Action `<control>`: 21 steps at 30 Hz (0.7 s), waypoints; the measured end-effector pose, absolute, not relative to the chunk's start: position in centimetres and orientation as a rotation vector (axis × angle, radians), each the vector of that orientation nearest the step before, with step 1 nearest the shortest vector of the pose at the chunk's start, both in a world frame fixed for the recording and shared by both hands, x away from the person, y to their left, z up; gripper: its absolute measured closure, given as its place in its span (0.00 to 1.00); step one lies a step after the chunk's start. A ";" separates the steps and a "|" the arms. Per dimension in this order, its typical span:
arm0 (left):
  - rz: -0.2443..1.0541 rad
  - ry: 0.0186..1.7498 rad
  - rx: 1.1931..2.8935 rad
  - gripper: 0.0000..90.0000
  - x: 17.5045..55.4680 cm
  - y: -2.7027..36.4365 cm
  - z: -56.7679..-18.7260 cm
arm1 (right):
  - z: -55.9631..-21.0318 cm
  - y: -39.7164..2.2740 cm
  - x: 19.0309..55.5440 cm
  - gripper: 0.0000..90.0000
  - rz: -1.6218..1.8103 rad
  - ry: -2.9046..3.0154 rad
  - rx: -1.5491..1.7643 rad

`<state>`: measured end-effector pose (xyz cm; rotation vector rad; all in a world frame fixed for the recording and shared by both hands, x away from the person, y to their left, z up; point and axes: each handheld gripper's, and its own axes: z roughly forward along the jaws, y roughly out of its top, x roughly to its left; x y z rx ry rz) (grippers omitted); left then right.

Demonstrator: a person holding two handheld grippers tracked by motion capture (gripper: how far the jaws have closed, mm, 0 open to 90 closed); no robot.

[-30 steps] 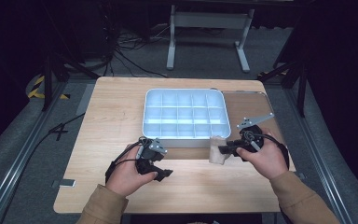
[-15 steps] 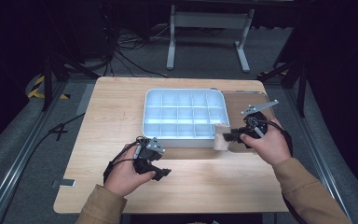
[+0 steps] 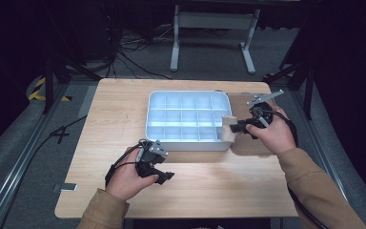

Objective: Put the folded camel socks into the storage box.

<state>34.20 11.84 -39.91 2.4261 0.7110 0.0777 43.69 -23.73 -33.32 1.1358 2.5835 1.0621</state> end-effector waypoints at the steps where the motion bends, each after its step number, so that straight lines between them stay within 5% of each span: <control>1: 0.078 0.711 2.426 0.40 34.2 11.8 -39.9 | -33.3 -23.7 43.7 0.81 1.062 2.584 1.136; 21: 0.076 0.717 2.437 0.40 33.9 12.1 -39.9 | -35.1 -21.9 46.6 0.80 0.872 2.588 1.103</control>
